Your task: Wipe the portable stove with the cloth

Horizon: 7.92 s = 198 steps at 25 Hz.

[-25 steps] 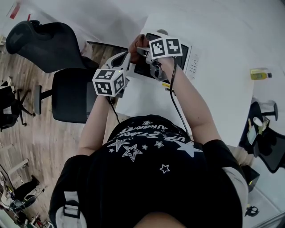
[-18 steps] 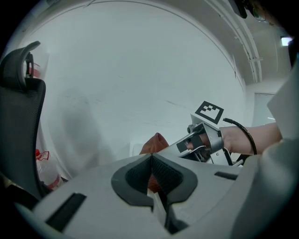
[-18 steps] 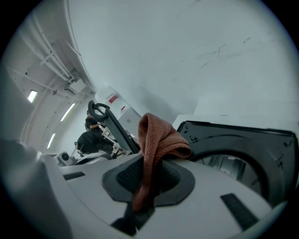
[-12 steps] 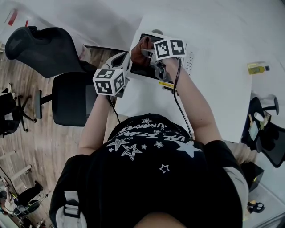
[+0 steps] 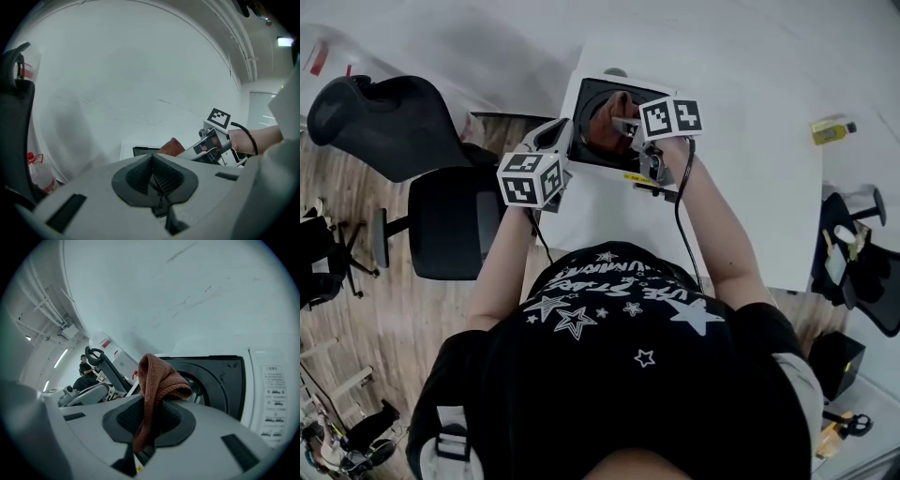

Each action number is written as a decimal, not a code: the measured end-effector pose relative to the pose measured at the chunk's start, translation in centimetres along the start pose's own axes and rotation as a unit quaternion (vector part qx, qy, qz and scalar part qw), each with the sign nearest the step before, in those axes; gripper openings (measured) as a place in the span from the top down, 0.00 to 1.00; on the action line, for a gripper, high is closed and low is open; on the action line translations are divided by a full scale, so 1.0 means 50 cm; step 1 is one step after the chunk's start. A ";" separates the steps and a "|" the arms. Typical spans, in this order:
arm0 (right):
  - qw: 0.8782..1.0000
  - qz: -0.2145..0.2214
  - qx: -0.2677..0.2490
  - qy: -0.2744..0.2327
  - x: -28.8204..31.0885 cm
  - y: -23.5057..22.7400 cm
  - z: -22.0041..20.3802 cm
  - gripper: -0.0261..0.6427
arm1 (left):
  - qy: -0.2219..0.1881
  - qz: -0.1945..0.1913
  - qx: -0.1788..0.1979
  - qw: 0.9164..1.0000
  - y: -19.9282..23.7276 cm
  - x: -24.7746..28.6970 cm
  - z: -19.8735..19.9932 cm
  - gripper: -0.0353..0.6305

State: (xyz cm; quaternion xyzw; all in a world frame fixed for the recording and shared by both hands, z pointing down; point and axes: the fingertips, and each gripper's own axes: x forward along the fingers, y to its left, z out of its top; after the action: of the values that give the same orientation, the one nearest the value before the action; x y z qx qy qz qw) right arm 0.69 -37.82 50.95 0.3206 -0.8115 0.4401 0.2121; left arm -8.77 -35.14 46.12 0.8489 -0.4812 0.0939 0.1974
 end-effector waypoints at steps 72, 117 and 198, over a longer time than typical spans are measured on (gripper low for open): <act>0.996 0.069 0.007 -0.048 -0.062 0.157 -0.048 0.88 | -0.018 0.042 -0.004 0.999 0.058 -0.166 -0.028 0.93; 0.999 0.036 0.012 0.010 0.022 0.148 -0.148 0.88 | 0.006 0.040 -0.014 0.999 0.036 -0.223 -0.091 0.93; 0.981 -0.050 0.125 -0.136 -0.313 0.058 -0.374 0.88 | 0.038 -0.061 -0.010 0.997 -0.133 -0.311 -0.207 0.93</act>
State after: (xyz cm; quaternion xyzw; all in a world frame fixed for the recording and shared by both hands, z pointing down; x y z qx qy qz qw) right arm 10.86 -15.51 49.25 0.4419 -0.7542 0.4791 0.0794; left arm -10.86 -15.54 48.41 0.8705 -0.4215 0.1088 0.2297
